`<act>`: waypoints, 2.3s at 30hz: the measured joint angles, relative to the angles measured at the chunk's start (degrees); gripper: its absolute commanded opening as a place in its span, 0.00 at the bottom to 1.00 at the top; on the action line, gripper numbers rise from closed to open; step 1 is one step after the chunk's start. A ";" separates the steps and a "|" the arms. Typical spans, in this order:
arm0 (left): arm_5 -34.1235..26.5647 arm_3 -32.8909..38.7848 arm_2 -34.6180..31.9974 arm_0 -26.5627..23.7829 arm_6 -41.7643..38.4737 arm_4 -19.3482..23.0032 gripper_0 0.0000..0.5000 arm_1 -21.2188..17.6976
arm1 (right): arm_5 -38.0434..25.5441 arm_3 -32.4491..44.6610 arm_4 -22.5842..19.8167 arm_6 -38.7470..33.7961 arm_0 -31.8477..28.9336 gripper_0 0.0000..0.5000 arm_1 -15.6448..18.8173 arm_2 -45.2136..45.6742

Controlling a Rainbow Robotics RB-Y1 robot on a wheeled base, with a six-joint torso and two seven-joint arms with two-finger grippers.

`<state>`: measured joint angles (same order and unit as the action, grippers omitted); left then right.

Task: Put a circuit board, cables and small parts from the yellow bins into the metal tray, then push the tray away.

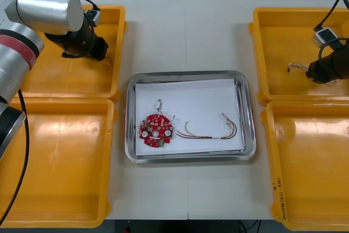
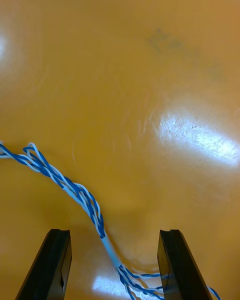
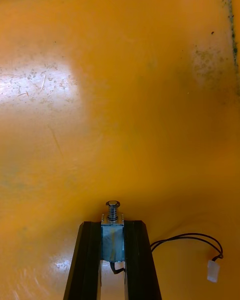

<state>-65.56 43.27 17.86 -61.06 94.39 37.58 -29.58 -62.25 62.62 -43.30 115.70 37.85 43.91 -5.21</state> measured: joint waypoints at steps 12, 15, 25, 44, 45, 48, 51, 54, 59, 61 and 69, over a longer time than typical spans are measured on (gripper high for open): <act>-3.87 0.19 -0.66 -0.10 0.00 1.02 0.00 -0.42 | 1.14 -2.41 -1.78 1.39 -0.01 1.00 0.00 0.00; -6.88 0.71 -2.26 -0.10 0.00 0.94 0.00 -0.59 | 1.39 -2.71 -2.04 1.39 -0.01 1.00 0.00 0.00; -16.38 11.03 -9.96 1.94 -0.01 -4.30 0.00 -2.00 | 3.90 -4.73 -3.63 1.40 0.06 0.96 0.00 0.00; -40.03 41.39 -14.56 9.43 -13.57 -6.50 0.00 -2.57 | 6.50 -6.96 -8.98 1.41 0.24 0.00 0.01 0.00; -40.99 42.85 -14.56 9.79 -15.05 -6.49 0.00 -2.57 | 6.50 -6.95 -8.98 1.42 0.26 0.00 0.01 0.00; -43.45 47.87 -14.56 10.97 -18.15 -6.40 0.00 -2.54 | 5.75 -6.78 -8.74 1.52 0.53 0.00 0.14 0.01; -43.88 52.29 -14.56 12.03 -18.65 -6.15 0.00 -2.35 | 1.73 -6.41 -7.78 1.55 1.35 0.00 0.26 0.38; -43.92 55.41 -14.56 12.67 -19.06 -5.96 0.00 -1.76 | -3.19 -5.67 -6.13 1.56 1.85 0.00 0.26 1.79; -44.01 59.00 -14.10 12.73 -23.12 -5.76 0.00 0.24 | -12.54 -1.63 -0.22 1.57 2.57 0.00 0.26 5.83; -44.01 59.86 -13.19 12.73 -26.68 -5.77 0.00 1.05 | -15.80 0.06 1.30 1.57 2.99 0.00 0.26 7.33; -44.02 61.32 -5.68 12.72 -37.84 -5.93 0.00 3.42 | -28.12 6.23 3.18 1.56 3.89 0.00 0.26 12.19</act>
<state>-109.58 104.59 12.18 -48.34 56.55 31.65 -26.16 -90.37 68.85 -40.12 117.27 41.74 44.17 6.97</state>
